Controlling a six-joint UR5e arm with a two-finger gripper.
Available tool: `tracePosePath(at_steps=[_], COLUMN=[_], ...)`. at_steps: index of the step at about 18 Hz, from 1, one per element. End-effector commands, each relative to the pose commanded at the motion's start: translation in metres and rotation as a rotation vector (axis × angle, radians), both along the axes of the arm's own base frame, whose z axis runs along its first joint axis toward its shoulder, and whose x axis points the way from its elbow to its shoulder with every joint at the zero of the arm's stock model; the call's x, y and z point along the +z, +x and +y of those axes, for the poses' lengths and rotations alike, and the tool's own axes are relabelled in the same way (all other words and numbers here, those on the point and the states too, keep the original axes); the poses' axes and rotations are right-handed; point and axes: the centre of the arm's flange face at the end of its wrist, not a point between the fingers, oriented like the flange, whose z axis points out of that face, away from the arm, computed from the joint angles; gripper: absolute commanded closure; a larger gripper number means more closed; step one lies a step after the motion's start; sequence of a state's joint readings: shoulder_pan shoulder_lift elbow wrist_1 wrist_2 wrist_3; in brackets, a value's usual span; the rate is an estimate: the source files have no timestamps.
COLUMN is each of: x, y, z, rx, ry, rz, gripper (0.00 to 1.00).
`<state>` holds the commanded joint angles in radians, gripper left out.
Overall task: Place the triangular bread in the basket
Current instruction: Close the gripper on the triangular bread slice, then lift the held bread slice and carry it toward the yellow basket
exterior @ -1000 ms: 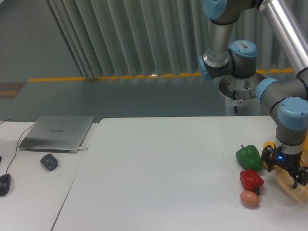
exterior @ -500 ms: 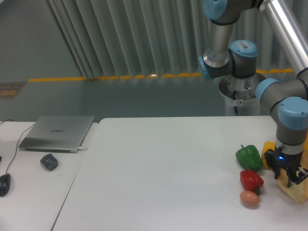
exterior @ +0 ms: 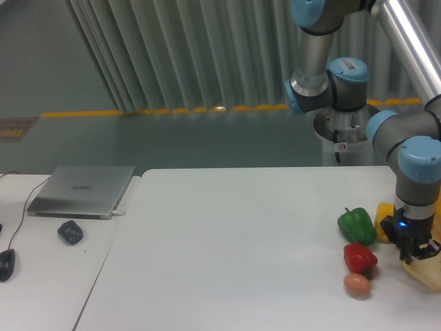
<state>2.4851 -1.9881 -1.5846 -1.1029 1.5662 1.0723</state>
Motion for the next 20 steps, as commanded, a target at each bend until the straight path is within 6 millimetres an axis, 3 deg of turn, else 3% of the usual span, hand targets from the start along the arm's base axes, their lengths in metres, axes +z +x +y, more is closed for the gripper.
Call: tracePosePath(at_steps=[3,9,13,17,20], x=[0.019,0.098,0.132,0.154,0.157], y=[0.003,0.023,0.026,-0.003,-0.033], z=[-0.001,-0.005,-0.018,-0.066,-0.105], rx=[0.001,-0.013,0.0,0.013,-0.026], ry=[0.02,0.156,0.162,0.15,0.129], rz=[0.021,0.056,0.058,0.069,0.072], gripper=[0.89,0.89,0.89,0.89,0.89])
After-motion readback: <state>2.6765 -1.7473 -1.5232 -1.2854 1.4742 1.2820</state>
